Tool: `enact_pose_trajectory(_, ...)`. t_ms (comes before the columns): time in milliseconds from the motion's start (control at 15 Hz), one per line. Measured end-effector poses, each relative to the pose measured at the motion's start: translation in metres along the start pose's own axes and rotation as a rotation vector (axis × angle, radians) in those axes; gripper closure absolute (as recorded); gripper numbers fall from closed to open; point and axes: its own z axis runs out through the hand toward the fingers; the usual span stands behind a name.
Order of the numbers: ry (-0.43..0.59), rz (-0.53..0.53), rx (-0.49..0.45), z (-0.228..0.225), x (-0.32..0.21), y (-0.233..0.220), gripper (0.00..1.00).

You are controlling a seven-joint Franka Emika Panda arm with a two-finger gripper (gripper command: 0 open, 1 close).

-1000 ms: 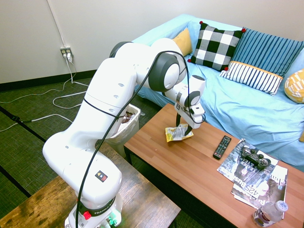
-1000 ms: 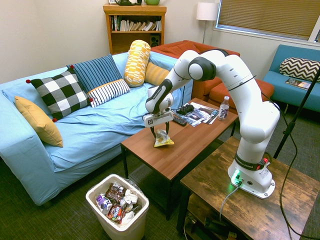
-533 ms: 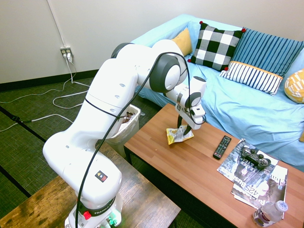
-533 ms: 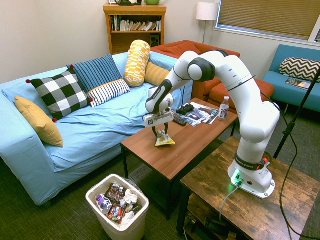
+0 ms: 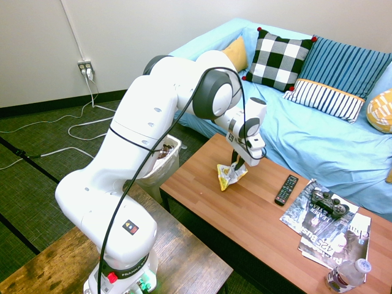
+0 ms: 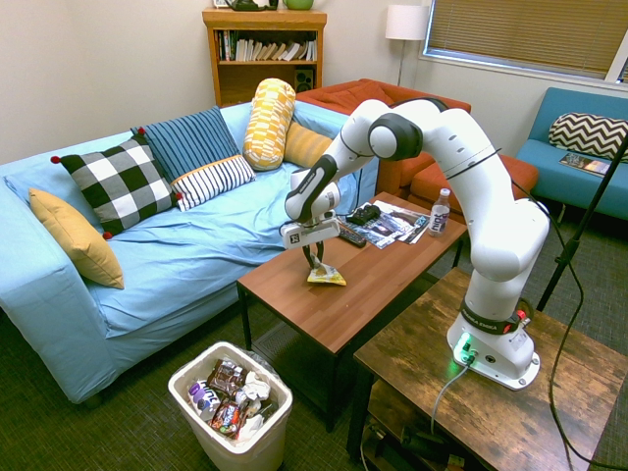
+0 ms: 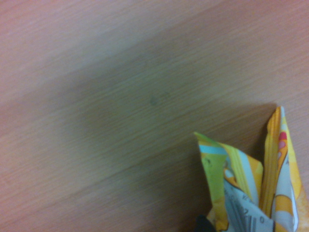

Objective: Throw the chip bag in the trash bin

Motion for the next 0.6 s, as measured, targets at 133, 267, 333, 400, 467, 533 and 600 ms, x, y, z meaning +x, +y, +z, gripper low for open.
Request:
enact_pose_trajectory(133, 0.002, -0.008, 0.018, -0.012, -0.003, -0.001, 1.0)
enact_pose_trajectory(267, 0.013, -0.031, 0.052, -0.042, -0.018, -0.002, 1.0)
enact_pose_trajectory(333, 0.023, -0.056, 0.074, -0.064, -0.034, 0.0, 1.0)
enact_pose_trajectory(400, 0.038, -0.09, 0.093, -0.086, -0.056, 0.002, 1.0)
enact_pose_trajectory(467, 0.057, -0.128, 0.109, -0.107, -0.085, 0.005, 1.0)
enact_pose_trajectory(533, 0.076, -0.164, 0.12, -0.123, -0.117, 0.007, 1.0)
enact_pose_trajectory(600, 0.093, -0.199, 0.125, -0.135, -0.151, 0.01, 1.0)
